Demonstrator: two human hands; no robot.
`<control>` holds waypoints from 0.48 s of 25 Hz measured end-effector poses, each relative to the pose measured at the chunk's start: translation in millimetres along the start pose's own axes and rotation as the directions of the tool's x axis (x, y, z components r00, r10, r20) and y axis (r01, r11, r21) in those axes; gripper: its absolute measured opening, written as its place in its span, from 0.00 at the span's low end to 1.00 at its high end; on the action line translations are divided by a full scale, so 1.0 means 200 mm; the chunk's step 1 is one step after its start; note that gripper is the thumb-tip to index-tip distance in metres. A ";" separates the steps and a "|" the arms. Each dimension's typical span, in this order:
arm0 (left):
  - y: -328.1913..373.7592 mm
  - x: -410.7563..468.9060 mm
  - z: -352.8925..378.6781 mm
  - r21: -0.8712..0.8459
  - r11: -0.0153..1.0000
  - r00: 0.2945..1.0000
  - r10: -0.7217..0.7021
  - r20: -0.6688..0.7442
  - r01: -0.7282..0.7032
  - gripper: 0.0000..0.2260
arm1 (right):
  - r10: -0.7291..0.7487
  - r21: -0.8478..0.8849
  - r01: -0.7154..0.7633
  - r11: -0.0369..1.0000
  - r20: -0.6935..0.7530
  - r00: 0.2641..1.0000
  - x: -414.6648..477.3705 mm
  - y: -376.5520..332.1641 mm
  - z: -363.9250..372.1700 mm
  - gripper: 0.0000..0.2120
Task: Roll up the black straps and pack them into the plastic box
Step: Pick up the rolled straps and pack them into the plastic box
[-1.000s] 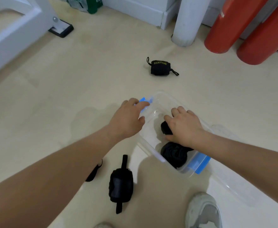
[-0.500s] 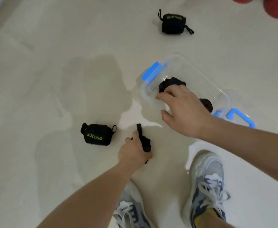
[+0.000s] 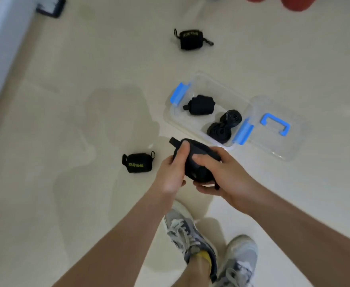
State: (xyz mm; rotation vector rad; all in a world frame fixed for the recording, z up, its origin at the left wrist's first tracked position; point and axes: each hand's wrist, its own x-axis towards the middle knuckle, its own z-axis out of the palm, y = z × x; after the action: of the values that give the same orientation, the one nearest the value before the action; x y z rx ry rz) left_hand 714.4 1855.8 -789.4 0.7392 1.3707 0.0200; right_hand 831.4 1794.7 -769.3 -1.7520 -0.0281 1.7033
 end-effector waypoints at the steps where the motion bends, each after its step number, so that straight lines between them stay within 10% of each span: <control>1: 0.04 0.01 0.02 0.098 0.994 0.995 0.063 -0.074 -0.055 0.18 | -0.032 0.043 0.035 0.998 -0.075 0.997 -0.01 0.00 -0.02 0.16; 3: 0.13 0.08 0.04 0.394 0.902 0.955 0.252 -0.154 -0.175 0.15 | -0.034 0.118 0.058 0.991 -0.200 0.979 -0.03 0.01 -0.08 0.17; 6: 0.26 0.31 0.05 0.827 0.444 0.862 0.498 0.091 -0.344 0.20 | -0.044 0.166 0.110 0.980 -0.356 0.933 0.04 0.00 -0.16 0.18; 9: 0.37 0.66 0.11 0.876 -0.006 0.714 0.577 0.396 -0.481 0.16 | -0.068 0.199 0.193 0.961 -0.503 0.861 0.21 -0.04 -0.22 0.13; 12: 0.47 0.97 0.23 0.807 -0.431 0.721 0.394 0.570 -0.403 0.16 | -0.133 0.155 0.276 0.949 -0.597 0.791 0.39 -0.12 -0.25 0.12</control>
State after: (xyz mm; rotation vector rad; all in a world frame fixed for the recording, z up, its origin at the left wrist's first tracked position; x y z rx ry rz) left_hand 837.5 1990.3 -912.6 2.7650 0.6117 -0.5802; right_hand 897.4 1827.6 -831.1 -1.9331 0.2385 0.9143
